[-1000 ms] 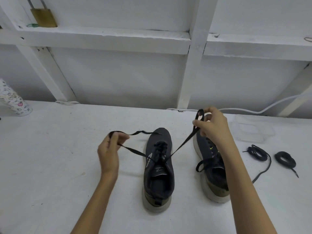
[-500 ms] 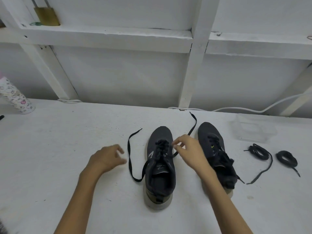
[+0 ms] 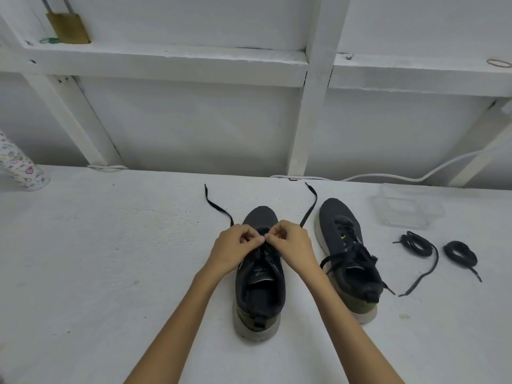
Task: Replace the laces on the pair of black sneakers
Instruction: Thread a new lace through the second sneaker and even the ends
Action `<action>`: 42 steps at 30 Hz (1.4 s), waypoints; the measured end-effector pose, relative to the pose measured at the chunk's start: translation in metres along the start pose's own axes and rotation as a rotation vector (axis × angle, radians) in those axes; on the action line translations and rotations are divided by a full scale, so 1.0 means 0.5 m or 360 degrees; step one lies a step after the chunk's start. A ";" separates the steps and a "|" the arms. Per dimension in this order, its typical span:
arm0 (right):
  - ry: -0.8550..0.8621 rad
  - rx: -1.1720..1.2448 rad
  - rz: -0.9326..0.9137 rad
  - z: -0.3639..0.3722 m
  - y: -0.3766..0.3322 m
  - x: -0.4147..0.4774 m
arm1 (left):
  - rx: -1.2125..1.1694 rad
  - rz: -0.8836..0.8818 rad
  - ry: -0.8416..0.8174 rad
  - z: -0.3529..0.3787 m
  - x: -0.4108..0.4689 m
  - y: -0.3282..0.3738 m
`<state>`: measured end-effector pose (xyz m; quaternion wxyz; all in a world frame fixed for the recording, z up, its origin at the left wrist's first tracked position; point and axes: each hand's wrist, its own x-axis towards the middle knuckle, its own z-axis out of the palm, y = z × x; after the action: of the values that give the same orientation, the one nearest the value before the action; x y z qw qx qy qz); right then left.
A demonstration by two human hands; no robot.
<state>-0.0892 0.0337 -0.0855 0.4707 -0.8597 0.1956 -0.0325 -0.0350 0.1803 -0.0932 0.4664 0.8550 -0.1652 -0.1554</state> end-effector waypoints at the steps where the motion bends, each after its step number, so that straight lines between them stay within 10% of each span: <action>1: -0.0036 0.0057 0.0005 0.000 0.002 0.000 | -0.0118 -0.0056 -0.0023 -0.001 -0.001 -0.005; 16: -0.0198 0.0923 0.0242 0.009 0.041 -0.004 | -0.0928 -0.0321 -0.0068 0.003 -0.009 -0.046; 33: -0.0035 0.0324 0.0007 0.008 0.035 -0.002 | -0.0428 -0.0022 0.0147 0.019 -0.019 -0.020; 42: -0.0229 0.0865 0.0239 0.005 0.030 -0.002 | -0.0746 -0.0207 0.0260 0.025 -0.023 -0.028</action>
<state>-0.0940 0.0289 -0.0990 0.6975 -0.6853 0.2091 0.0122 -0.0488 0.1830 -0.1103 0.6527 0.7420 -0.0311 -0.1496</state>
